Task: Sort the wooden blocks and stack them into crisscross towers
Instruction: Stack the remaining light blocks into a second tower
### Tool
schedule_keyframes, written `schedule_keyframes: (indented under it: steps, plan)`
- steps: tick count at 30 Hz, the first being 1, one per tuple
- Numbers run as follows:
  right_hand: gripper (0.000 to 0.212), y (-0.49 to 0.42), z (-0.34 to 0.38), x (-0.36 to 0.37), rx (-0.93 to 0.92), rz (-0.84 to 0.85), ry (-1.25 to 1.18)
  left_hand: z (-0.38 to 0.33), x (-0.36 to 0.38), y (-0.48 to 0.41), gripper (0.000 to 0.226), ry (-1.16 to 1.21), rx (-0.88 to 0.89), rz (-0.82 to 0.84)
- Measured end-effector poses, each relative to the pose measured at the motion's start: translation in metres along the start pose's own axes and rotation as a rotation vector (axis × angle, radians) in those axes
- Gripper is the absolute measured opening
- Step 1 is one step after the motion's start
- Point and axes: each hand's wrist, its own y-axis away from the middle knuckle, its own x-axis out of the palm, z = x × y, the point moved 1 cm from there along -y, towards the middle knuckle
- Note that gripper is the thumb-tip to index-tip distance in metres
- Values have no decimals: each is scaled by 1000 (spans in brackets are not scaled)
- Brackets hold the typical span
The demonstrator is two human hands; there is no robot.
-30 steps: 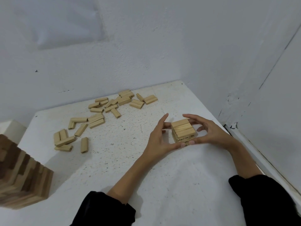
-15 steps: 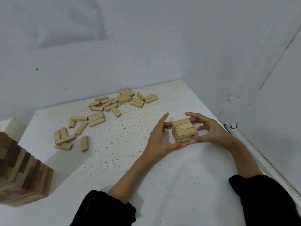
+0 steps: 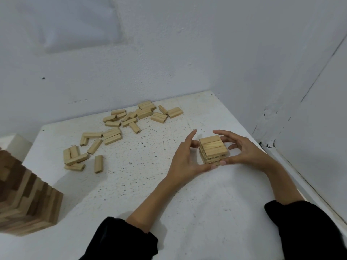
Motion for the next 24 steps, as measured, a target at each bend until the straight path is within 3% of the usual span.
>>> schedule_keyframes:
  steps: [24]
  plan:
    - [84,0,5,-2,9,-8,-69,-7,1,2,103,59,58,-30]
